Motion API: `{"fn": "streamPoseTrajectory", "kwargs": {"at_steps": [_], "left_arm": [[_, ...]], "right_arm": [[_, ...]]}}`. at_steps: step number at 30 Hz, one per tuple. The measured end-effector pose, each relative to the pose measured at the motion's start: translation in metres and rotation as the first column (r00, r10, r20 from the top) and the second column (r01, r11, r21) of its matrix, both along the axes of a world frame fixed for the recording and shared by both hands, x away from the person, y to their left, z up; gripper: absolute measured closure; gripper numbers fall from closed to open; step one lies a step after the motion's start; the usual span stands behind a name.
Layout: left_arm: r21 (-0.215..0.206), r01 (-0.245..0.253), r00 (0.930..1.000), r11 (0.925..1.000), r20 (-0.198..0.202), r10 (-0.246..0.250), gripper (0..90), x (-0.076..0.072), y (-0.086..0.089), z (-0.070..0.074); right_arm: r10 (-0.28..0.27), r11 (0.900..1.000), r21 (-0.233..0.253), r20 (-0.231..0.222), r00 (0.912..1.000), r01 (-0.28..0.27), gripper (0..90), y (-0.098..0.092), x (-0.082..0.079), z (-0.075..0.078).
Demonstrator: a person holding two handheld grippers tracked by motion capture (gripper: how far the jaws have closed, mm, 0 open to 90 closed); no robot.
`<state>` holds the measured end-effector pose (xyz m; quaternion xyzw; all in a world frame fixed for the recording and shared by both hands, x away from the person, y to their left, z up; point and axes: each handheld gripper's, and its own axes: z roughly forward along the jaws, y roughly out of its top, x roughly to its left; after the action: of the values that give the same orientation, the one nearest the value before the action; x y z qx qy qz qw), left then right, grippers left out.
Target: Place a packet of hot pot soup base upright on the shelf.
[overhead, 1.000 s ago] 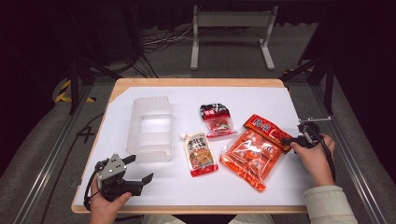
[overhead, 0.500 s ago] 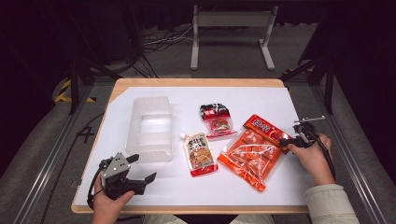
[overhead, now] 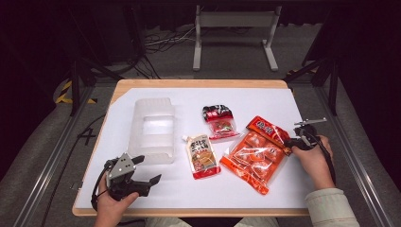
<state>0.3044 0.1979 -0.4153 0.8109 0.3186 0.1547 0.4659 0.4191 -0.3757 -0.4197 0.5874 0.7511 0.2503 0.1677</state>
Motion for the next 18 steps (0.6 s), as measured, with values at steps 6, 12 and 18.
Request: {"fn": "streamPoseTrajectory", "kwargs": {"at_steps": [6,12,18], "left_arm": [[-0.032,-0.002,0.9996,0.9995,0.027,0.003,13.5,-0.007,0.003,0.006],[-0.1,0.016,0.9997,0.9948,-0.014,-0.018,13.1,-0.008,0.008,0.009],[-0.118,0.021,0.9998,0.9928,0.007,-0.02,13.4,-0.013,0.005,0.012]], "right_arm": [[-0.008,0.995,0.101,0.035,0.9993,0.004,90.0,-0.01,-0.003,0.009],[0.02,0.992,0.125,0.116,0.993,-0.034,90.0,-0.009,-0.012,0.029],[0.042,0.986,0.148,0.216,0.9756,-0.075,90.0,-0.007,-0.027,0.06]]}}
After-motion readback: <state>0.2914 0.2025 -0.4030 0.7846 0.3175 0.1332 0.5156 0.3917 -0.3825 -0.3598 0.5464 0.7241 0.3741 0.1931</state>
